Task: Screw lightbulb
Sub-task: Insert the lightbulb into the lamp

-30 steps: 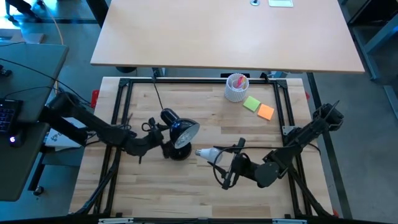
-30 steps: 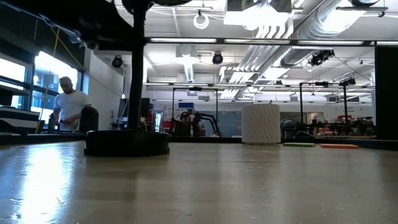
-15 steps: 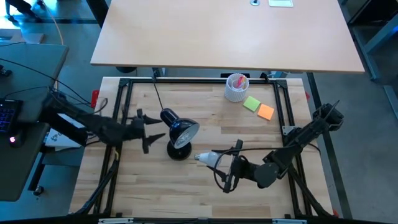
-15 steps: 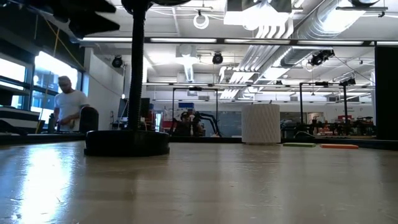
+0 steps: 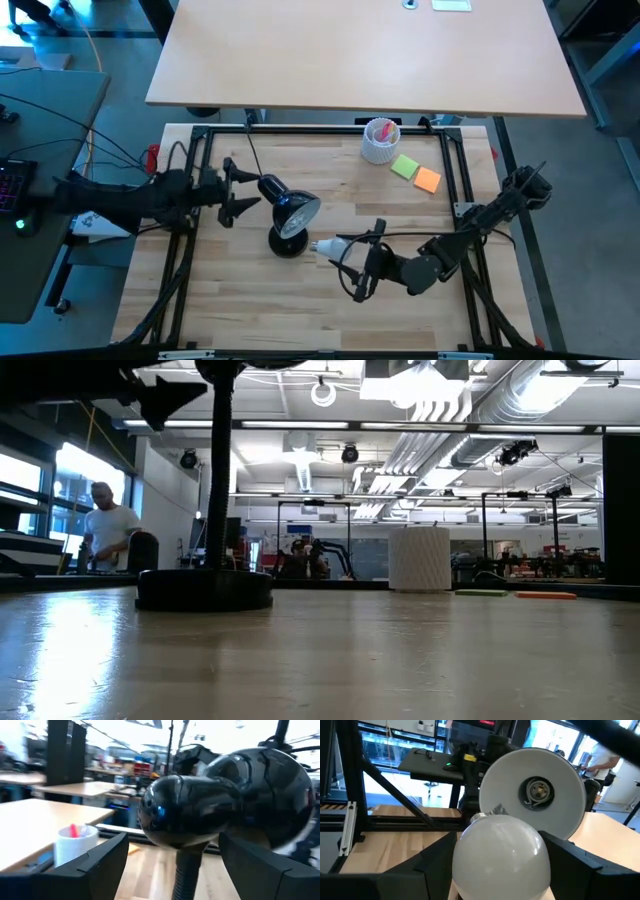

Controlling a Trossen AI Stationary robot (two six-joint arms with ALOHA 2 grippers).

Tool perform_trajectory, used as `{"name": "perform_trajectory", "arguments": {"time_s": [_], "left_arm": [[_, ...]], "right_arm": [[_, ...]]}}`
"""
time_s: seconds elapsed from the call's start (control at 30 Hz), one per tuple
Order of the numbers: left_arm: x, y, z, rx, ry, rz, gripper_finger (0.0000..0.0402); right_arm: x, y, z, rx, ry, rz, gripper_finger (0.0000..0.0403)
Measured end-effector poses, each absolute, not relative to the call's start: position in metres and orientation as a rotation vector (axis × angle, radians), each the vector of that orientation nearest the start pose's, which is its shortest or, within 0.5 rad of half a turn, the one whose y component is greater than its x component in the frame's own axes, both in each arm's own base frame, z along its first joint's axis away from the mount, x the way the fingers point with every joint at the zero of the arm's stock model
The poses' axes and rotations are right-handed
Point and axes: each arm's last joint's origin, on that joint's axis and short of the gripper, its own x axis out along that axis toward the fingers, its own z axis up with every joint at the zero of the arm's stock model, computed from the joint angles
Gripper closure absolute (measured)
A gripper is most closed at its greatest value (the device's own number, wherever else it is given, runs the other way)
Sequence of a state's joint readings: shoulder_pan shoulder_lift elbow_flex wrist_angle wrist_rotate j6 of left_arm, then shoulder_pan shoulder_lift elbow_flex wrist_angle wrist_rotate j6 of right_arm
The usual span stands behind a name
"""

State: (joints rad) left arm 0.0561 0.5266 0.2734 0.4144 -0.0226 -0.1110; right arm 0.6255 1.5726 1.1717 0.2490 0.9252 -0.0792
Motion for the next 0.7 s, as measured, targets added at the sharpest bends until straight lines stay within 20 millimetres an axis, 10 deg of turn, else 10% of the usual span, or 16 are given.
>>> {"name": "perform_trajectory", "arguments": {"time_s": [0.7], "left_arm": [[0.175,0.044,0.244,-0.177,-0.261,-0.315,0.0096]], "right_arm": [[0.310,0.173,0.313,-0.195,0.135,-0.311,0.0152]]}}
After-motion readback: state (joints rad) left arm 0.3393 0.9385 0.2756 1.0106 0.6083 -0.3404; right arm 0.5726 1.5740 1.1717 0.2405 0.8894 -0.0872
